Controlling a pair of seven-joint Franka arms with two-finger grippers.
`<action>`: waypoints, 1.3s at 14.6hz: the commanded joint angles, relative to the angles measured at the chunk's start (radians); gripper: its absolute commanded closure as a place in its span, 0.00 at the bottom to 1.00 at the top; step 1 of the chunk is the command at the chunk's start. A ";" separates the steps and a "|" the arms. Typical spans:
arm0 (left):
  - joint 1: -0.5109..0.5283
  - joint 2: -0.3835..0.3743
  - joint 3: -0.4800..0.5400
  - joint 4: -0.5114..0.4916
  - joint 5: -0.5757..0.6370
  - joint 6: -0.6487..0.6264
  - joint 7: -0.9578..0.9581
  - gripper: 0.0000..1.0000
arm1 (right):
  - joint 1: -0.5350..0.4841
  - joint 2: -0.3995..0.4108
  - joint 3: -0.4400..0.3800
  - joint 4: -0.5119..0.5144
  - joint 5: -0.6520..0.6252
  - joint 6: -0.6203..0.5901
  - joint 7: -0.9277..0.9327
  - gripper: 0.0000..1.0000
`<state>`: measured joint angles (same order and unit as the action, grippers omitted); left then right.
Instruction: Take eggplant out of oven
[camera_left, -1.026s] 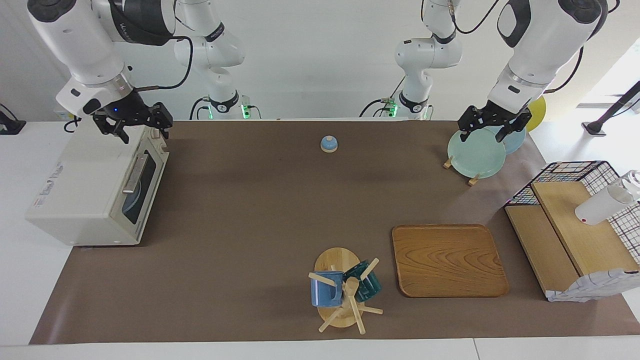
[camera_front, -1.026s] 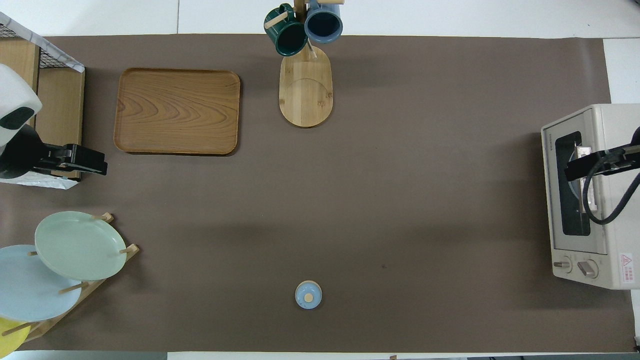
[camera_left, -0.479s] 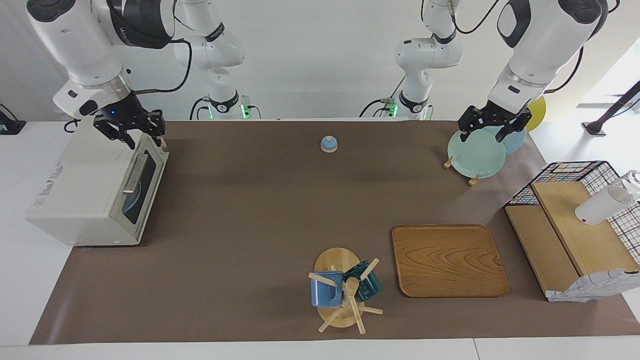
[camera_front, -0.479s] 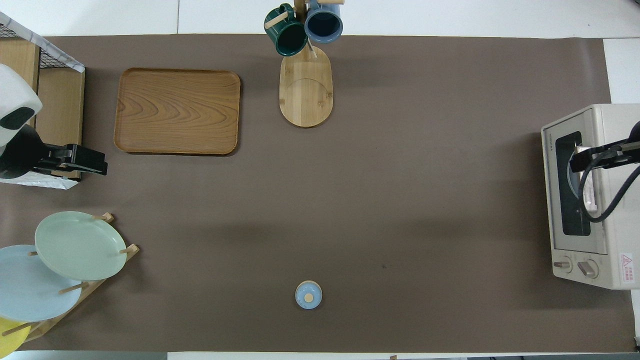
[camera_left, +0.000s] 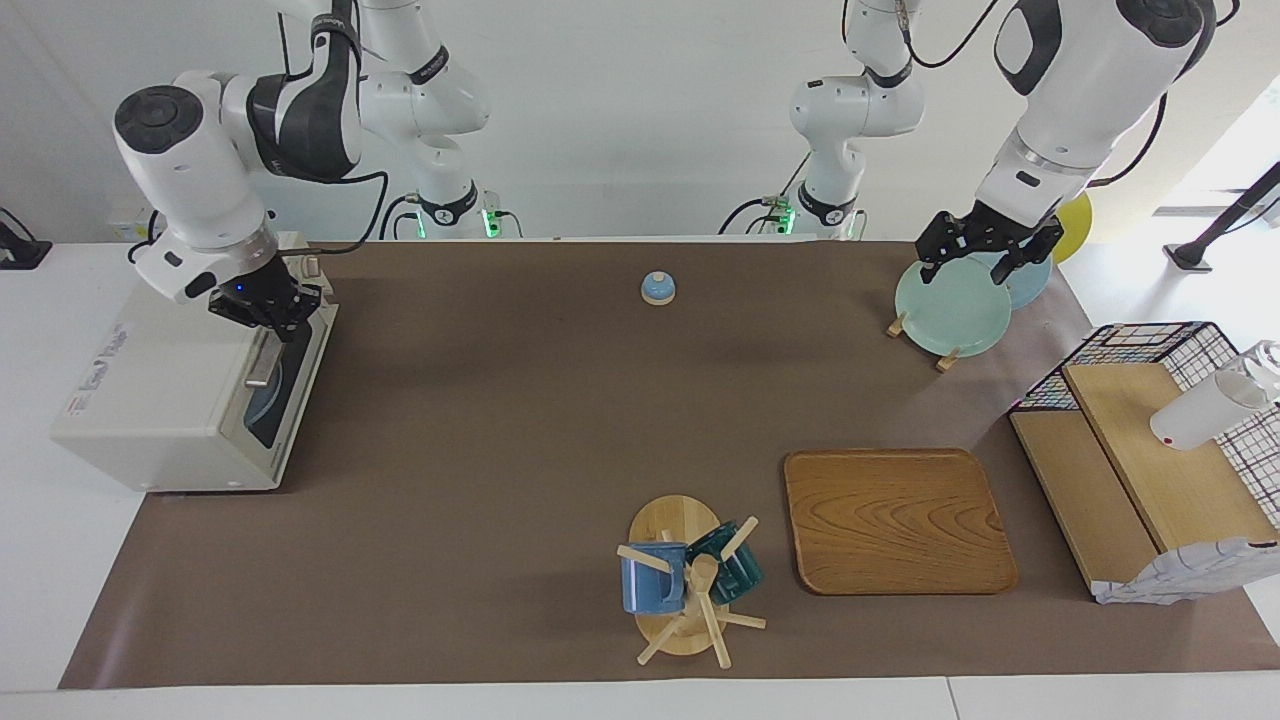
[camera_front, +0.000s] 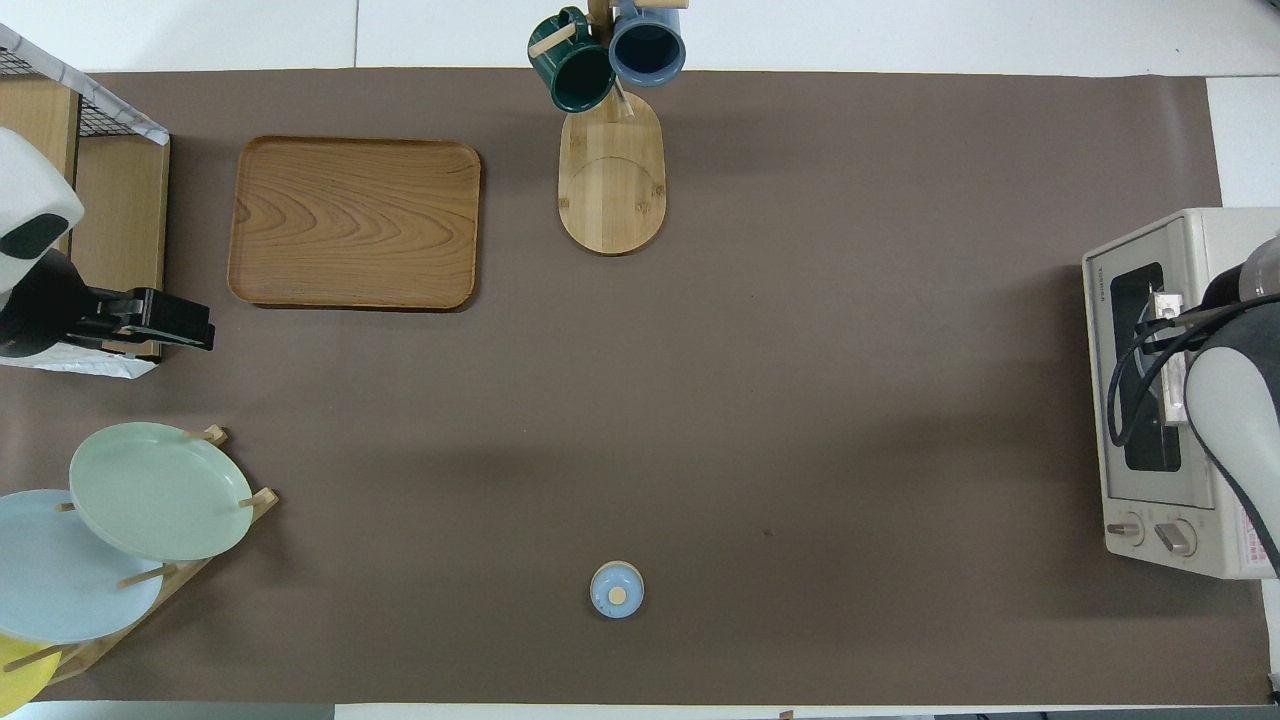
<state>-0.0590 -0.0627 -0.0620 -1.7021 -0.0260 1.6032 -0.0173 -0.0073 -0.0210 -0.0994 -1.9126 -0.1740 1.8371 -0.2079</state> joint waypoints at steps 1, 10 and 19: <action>0.008 -0.008 -0.002 -0.002 -0.003 -0.002 0.011 0.00 | -0.019 0.000 0.006 -0.031 -0.024 0.030 0.008 1.00; 0.010 -0.008 -0.002 -0.002 -0.003 -0.002 0.011 0.00 | -0.022 0.018 0.009 -0.127 -0.137 0.169 0.015 1.00; 0.010 -0.008 -0.002 -0.002 -0.003 -0.002 0.011 0.00 | 0.099 0.090 0.015 -0.232 -0.013 0.407 0.194 1.00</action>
<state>-0.0590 -0.0627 -0.0620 -1.7021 -0.0260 1.6032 -0.0173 0.1088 0.0414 -0.0776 -2.1007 -0.2072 2.1381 -0.0187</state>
